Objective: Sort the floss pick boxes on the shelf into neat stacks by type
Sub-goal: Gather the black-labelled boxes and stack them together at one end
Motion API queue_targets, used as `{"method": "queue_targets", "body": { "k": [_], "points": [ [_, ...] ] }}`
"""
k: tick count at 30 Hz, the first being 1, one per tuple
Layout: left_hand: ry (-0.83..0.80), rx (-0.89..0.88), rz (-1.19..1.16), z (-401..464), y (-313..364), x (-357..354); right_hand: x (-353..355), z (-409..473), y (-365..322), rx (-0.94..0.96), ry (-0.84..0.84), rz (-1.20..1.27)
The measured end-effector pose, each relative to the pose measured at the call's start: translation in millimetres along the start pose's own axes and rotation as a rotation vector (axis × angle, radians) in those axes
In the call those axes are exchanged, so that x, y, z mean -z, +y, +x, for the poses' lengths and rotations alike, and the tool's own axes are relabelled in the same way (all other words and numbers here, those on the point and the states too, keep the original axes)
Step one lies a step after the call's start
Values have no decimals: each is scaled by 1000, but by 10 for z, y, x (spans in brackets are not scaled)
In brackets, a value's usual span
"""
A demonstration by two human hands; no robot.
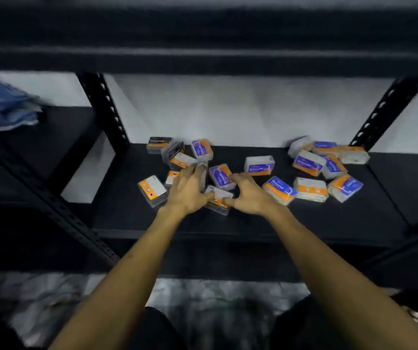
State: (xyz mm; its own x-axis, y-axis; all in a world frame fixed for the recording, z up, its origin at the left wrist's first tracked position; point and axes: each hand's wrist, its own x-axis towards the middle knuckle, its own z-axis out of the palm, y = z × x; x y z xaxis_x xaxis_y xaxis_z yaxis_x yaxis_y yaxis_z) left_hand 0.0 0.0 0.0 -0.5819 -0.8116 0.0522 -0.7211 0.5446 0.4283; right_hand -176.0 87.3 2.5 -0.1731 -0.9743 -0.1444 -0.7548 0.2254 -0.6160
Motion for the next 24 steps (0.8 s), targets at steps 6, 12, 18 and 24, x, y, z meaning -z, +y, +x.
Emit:
{"method": "queue_targets", "body": {
  "k": [6,12,18,24],
  "points": [
    [315,-124,-5,121,-413,-670,-480,260,539,303,274,-73],
    [476,-201,-100,108,-458,-858,-662,245,712,415,402,-43],
    [525,-238,-147,74,-497,-878,-695,193,777,416,445,36],
    [501,-208,-150,-70,-467,-882,-690,68,768,393,476,72]
  ]
}}
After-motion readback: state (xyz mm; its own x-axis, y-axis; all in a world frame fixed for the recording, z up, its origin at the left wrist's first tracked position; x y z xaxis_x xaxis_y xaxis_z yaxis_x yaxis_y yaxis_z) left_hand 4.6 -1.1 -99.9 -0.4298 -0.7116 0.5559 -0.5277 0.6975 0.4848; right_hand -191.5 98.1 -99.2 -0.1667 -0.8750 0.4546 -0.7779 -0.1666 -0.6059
